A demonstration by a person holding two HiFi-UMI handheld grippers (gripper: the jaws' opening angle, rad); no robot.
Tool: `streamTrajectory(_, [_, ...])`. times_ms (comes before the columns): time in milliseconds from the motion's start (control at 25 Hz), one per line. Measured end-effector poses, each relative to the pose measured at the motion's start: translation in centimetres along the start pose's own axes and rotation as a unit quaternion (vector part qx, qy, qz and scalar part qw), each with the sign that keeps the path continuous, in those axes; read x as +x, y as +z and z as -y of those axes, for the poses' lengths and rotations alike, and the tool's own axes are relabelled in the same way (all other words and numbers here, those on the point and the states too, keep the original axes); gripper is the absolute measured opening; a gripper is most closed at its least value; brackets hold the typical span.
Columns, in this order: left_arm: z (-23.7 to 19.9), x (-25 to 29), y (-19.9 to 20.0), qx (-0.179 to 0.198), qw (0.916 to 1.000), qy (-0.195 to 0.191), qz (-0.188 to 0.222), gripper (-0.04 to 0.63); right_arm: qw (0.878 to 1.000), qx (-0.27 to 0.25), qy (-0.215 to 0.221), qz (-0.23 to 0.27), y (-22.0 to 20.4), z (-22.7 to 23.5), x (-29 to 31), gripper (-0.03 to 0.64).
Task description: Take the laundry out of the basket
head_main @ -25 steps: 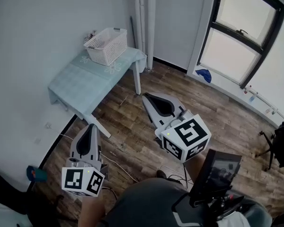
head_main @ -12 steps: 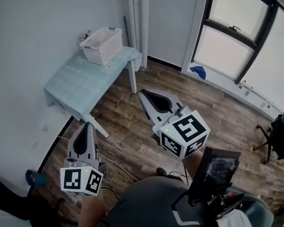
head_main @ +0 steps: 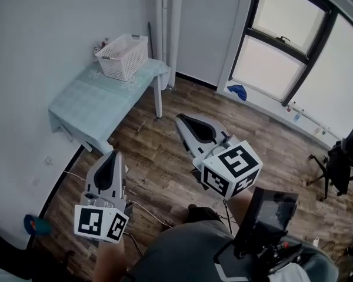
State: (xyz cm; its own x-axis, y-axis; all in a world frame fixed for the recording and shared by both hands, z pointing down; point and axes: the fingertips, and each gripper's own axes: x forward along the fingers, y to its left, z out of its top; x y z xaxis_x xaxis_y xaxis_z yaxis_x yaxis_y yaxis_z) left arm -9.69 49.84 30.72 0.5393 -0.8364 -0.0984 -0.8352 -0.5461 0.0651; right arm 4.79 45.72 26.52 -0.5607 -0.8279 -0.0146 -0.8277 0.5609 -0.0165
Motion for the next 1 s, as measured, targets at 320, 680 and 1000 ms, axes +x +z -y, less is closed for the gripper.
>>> streamTrajectory(320, [-1.6, 0.6, 0.1, -0.004, 0.9999, 0.008, 0.008, 0.009, 1.000, 0.003, 0.009, 0.000, -0.7, 0.2, 1.6, 0.015])
streamTrajectory(680, [-4.0, 5.6, 0.1, -0.041, 0.9990, -0.003, 0.018, 0.009, 0.999, 0.019, 0.026, 0.012, -0.7, 5.0, 6.4, 0.015])
streamTrajectory(1000, [-4.3, 14.8, -0.7, -0.029, 0.9990, -0.035, -0.002, 0.009, 0.999, 0.037, 0.028, 0.021, -0.3, 12.7, 11.4, 0.015])
